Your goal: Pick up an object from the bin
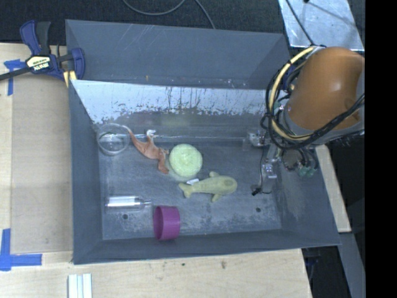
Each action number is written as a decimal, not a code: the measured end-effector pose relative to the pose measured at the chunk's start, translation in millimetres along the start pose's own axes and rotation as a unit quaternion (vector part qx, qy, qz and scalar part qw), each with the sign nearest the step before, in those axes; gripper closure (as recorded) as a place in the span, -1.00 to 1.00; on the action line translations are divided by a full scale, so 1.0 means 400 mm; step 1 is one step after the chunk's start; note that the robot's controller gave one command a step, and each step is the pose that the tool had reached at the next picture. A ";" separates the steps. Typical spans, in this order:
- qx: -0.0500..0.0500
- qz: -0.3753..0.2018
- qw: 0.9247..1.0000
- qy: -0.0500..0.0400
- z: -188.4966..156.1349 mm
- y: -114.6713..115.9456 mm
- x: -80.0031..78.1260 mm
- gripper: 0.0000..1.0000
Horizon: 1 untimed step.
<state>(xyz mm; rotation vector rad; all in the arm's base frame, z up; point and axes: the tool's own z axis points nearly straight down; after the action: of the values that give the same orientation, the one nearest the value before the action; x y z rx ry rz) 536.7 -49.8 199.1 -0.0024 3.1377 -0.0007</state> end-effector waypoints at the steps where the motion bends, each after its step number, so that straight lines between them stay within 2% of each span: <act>1: 0.000 0.000 1.000 0.000 0.000 0.000 0.000 -1.00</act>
Offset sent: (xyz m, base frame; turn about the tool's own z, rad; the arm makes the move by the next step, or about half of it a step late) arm 0.0094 0.0433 -0.1291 0.1446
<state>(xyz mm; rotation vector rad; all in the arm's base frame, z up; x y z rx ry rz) 536.7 -49.8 199.1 -0.0023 3.1377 -0.0006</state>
